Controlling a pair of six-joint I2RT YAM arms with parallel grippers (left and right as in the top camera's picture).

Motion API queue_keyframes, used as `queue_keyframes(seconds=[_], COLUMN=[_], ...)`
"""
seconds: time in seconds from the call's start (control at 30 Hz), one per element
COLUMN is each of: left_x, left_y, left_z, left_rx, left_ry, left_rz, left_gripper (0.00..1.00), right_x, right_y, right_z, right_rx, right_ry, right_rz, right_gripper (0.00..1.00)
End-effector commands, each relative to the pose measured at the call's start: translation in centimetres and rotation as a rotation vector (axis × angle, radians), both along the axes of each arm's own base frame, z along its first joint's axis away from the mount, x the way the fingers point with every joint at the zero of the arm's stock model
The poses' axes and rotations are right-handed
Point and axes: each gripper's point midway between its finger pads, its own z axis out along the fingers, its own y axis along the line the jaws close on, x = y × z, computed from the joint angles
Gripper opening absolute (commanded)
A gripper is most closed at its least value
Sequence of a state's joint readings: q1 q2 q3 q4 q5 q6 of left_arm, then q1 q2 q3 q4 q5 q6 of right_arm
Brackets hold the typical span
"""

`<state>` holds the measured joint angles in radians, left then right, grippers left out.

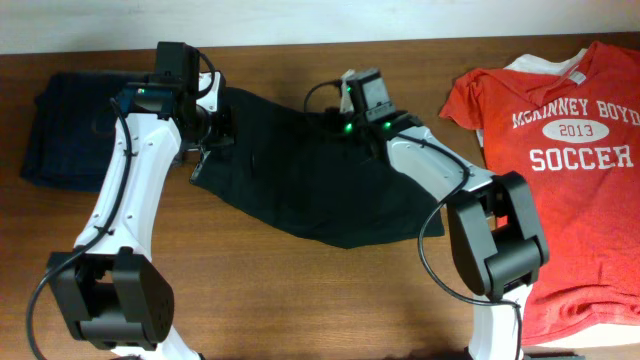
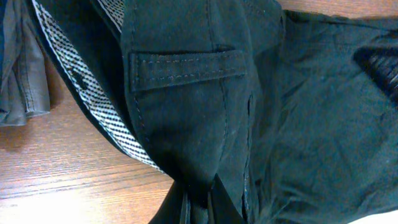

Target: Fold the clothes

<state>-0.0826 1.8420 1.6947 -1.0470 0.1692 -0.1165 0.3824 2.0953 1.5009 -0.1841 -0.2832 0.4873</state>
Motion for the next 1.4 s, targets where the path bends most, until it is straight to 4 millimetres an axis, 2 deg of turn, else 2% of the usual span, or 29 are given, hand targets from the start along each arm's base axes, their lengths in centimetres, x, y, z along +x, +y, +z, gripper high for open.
queue_keyframes(seconds=[0.0,0.1,0.17,0.23,0.3,0.33,0.37,0.4,0.43,0.47,0.5,0.57,0.6,0.63,0.67,0.77,0.8,0.83,0.9,0.93,1.0,1.07,1.23,1.37], left_x=[0.3,0.3,0.3,0.3,0.3,0.2,0.1,0.0,-0.1,0.0,0.0,-0.1,-0.1,-0.1,0.0,0.8,1.2,1.5,1.7,1.6,1.3,1.1,1.2,0.5], left_y=[-0.2,-0.2,-0.2,-0.2,-0.2,-0.1,-0.1,-0.1,-0.1,-0.1,-0.1,-0.3,-0.4,-0.6,-1.1,-3.4,-4.9,-5.8,-7.8,-9.7,-11.2,-13.5,-15.4,-17.8], left_z=[2.6,2.6,2.6,2.6,2.6,2.6,2.5,2.5,2.4,2.5,2.5,2.4,2.4,2.5,2.8,4.7,5.7,6.0,6.5,6.9,7.2,7.8,8.5,6.6], left_rx=[-0.02,-0.02,-0.02,-0.02,-0.014,-0.014,-0.013,-0.013,-0.013,-0.013,-0.013,-0.012,-0.013,-0.014,-0.018,-0.033,-0.055,-0.068,-0.099,-0.136,-0.161,-0.191,-0.234,-0.233], left_ry=[-0.068,-0.068,-0.068,-0.068,-0.07,-0.067,-0.06,-0.056,-0.054,-0.055,-0.055,-0.052,-0.052,-0.055,-0.063,-0.124,-0.16,-0.177,-0.204,-0.217,-0.225,-0.251,-0.272,-0.226], left_rz=[-0.008,-0.008,-0.008,-0.008,-0.022,-0.022,-0.022,-0.022,-0.022,-0.022,-0.022,-0.025,-0.027,-0.032,-0.036,-0.07,-0.076,-0.077,-0.086,-0.12,-0.143,-0.177,-0.171,-0.207], left_gripper=[0.02,0.01,0.02,0.01,0.01,0.0,0.01,0.01,0.0,0.01,0.01,0.01,0.0,0.0,0.0,0.01,0.01,0.01,0.0,0.01,0.01,0.01,0.01,0.05], right_x=[0.9,1.5,1.8,1.9,2.1,2.4,3.0,3.4,3.7,3.4,2.4,-0.3,-1.8,-3.9,-5.6,-9.0,-10.4,-11.2,-13.7,-15.1,-16.4,-19.0,-20.9,-21.2], right_y=[0.4,2.0,3.0,2.8,3.3,4.0,3.5,2.5,-0.4,-2.3,-5.0,-11.3,-14.5,-17.6,-19.6,-22.6,-23.0,-23.0,-22.8,-22.7,-22.6,-22.4,-22.2,-22.1], right_z=[-1.3,-5.0,-6.0,-7.1,-6.4,-4.1,-1.6,0.8,5.3,7.2,9.2,10.9,10.7,9.5,8.1,3.8,1.9,0.8,-2.7,-4.8,-7.1,-10.0,-11.2,-11.2], right_rx=[-0.055,-0.047,-0.014,-0.043,-0.042,-0.014,0.001,0.008,0.006,-0.003,-0.019,-0.059,-0.077,-0.099,-0.115,-0.16,-0.161,-0.162,-0.166,-0.165,-0.16,-0.144,-0.128,-0.13], right_ry=[-0.046,-0.054,-0.069,-0.065,-0.109,-0.184,-0.223,-0.247,-0.27,-0.262,-0.225,-0.099,-0.022,0.096,0.195,0.363,0.418,0.449,0.521,0.552,0.567,0.618,0.687,0.697], right_rz=[-0.023,-0.001,0.027,0.008,0.051,0.133,0.135,0.116,0.066,0.036,-0.004,-0.101,-0.155,-0.209,-0.242,-0.244,-0.252,-0.252,-0.245,-0.245,-0.25,-0.291,-0.332,-0.331], right_gripper=[0.04,0.04,0.04,0.04,0.04,0.04,0.04,0.04,0.04,0.04,0.04,0.04,0.04,0.04,0.04,0.04,0.04,0.04,0.04,0.04,0.04,0.04,0.04,0.04])
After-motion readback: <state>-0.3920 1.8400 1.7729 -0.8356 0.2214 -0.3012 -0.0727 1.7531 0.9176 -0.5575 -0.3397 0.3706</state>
